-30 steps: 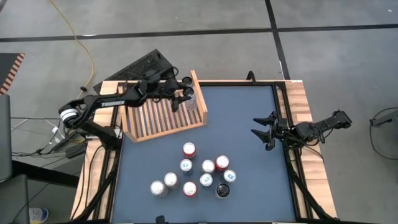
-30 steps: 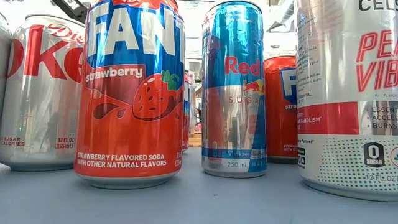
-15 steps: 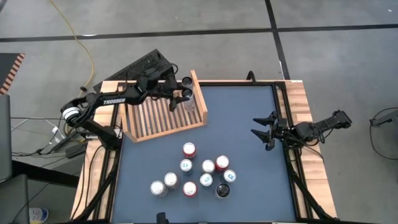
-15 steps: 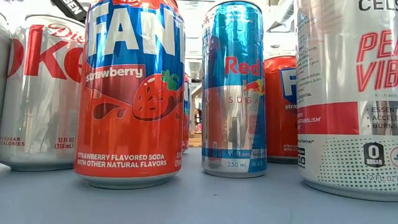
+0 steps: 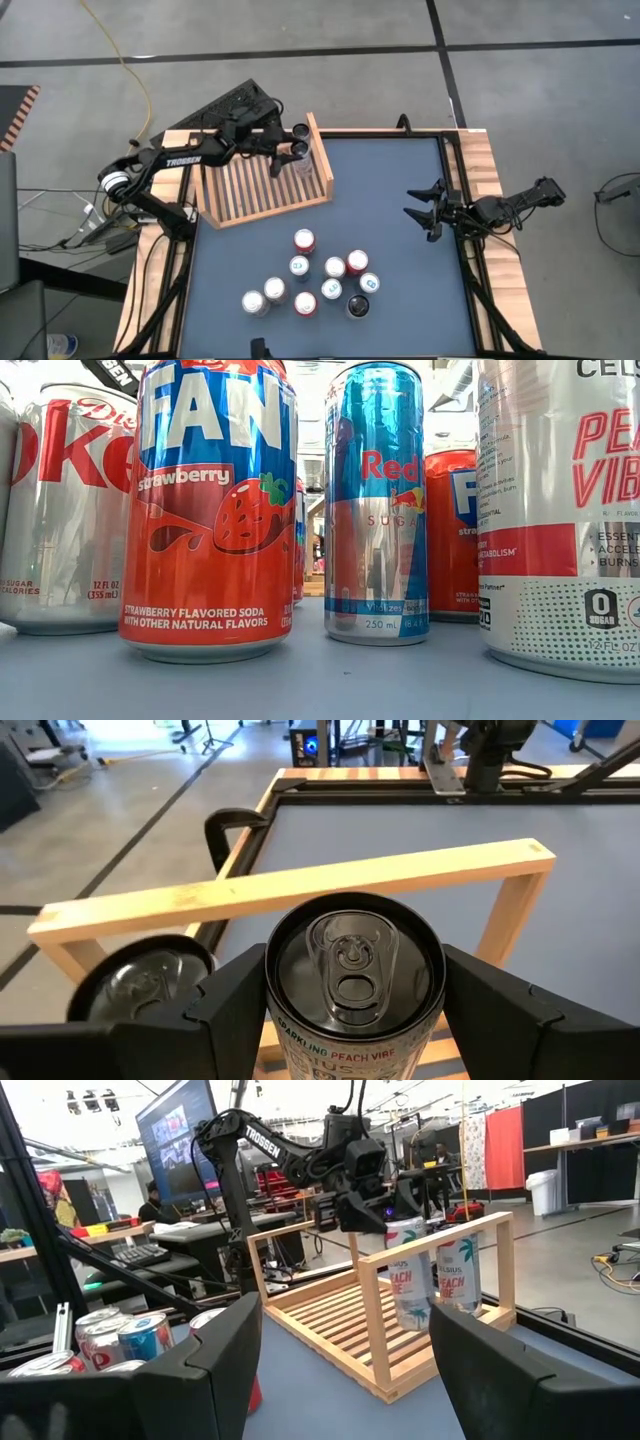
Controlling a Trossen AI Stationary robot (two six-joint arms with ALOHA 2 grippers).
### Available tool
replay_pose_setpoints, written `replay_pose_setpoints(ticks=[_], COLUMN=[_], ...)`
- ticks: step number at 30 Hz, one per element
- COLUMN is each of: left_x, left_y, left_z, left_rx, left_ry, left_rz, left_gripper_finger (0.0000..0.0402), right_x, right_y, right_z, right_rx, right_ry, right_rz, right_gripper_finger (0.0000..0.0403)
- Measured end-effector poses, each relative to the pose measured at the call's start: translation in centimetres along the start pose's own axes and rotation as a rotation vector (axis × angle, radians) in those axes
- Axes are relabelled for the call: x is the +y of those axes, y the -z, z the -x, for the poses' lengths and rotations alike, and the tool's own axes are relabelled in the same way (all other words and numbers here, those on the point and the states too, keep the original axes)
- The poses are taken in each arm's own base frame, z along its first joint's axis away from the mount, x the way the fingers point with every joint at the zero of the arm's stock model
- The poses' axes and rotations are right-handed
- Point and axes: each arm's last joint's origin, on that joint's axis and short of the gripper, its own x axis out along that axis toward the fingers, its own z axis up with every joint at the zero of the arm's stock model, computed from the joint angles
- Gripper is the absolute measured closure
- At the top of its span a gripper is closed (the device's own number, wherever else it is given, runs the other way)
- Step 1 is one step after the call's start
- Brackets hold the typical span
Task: Place canned beverage on shelf
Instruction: Put the top white pink soda can on the shelf aligned with the other white pink soda can
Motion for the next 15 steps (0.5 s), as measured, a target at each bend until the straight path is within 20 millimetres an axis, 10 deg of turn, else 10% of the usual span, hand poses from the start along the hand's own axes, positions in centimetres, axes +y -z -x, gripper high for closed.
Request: replay_pose_setpoints(ticks=[15], left_x=[0.27], left_y=[-0.38], left_z=[0.05], left_rx=[-0.011], left_ry=[0.001], left_rz=[0.006], left_gripper_finger=[0.016], right_x=[0.0], right_y=[-0.01], right_z=[0.0], right_rx=[-0.001], right_ry=[0.0], right_rz=[0.008], right_gripper_finger=[0.0128])
